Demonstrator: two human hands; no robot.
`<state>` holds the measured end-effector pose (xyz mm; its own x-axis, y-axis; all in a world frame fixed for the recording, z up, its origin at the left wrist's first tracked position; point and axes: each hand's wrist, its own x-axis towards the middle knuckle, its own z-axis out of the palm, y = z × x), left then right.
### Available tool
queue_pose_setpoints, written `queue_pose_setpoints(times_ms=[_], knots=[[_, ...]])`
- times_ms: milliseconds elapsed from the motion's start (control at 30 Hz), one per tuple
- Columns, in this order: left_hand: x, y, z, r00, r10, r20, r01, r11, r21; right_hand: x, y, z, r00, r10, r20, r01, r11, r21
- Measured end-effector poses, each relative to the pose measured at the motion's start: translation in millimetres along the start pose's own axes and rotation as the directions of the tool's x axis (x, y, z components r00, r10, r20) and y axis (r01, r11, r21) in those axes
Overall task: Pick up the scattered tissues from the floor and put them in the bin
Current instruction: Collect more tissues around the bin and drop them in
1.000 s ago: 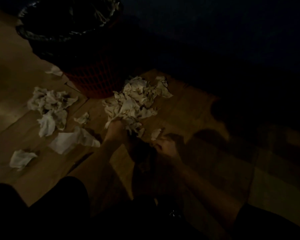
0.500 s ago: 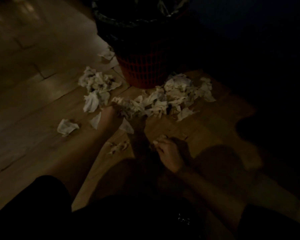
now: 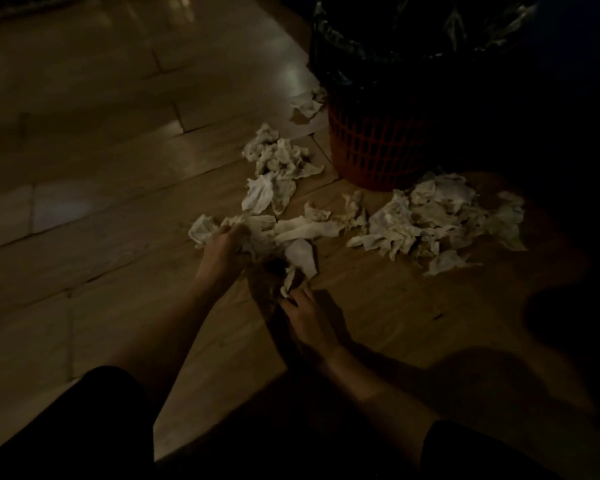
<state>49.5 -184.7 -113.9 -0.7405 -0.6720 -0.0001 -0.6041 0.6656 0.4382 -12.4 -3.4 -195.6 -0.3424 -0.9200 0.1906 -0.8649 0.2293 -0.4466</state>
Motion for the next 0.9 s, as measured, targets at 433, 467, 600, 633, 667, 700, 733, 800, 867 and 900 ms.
queue_pose_setpoints(times_ms=[433, 467, 600, 633, 667, 700, 733, 800, 867, 900], knots=[[28.2, 57.3, 72.7, 0.976, -0.131, 0.172, 0.090, 0.969, 0.231, 57.7, 124.6, -88.2, 0.830, 0.502, -0.243, -0.500, 0.863, 0.074], [30.3, 53.8, 70.9, 0.978, -0.135, 0.159, 0.103, 0.975, 0.196, 59.8, 132.3, -87.4, 0.815, 0.537, -0.218, -0.549, 0.836, 0.006], [38.6, 39.7, 61.8, 0.990, -0.071, 0.121, 0.061, 0.994, 0.086, 51.8, 138.4, -74.1, 0.797, 0.585, -0.153, -0.599, 0.798, -0.066], [40.0, 38.8, 58.2, 0.992, -0.066, 0.106, 0.061, 0.997, 0.046, 49.5, 138.8, -71.0, 0.806, 0.571, -0.153, -0.586, 0.807, -0.072], [41.5, 39.2, 54.0, 0.993, -0.079, 0.085, 0.078, 0.997, 0.007, 48.1, 139.7, -69.9, 0.816, 0.559, -0.147, -0.573, 0.817, -0.071], [43.3, 38.8, 50.4, 0.994, -0.094, 0.056, 0.096, 0.995, -0.030, 47.1, 140.7, -71.4, 0.819, 0.557, -0.139, -0.567, 0.822, -0.047], [44.6, 39.0, 45.6, 0.993, -0.113, 0.024, 0.114, 0.992, -0.058, 47.1, 143.3, -74.5, 0.813, 0.566, -0.138, -0.571, 0.821, 0.008], [49.1, 37.0, 37.8, 0.989, -0.137, -0.059, 0.131, 0.986, -0.103, 47.1, 147.7, -84.9, 0.769, 0.621, -0.148, -0.600, 0.783, 0.166], [55.1, 33.0, 29.1, 0.977, -0.157, -0.146, 0.138, 0.981, -0.134, 49.5, 148.1, -96.0, 0.731, 0.658, -0.183, -0.605, 0.748, 0.273], [58.3, 31.7, 24.1, 0.968, -0.162, -0.189, 0.136, 0.980, -0.145, 53.3, 146.2, -100.7, 0.726, 0.653, -0.215, -0.589, 0.753, 0.293]])
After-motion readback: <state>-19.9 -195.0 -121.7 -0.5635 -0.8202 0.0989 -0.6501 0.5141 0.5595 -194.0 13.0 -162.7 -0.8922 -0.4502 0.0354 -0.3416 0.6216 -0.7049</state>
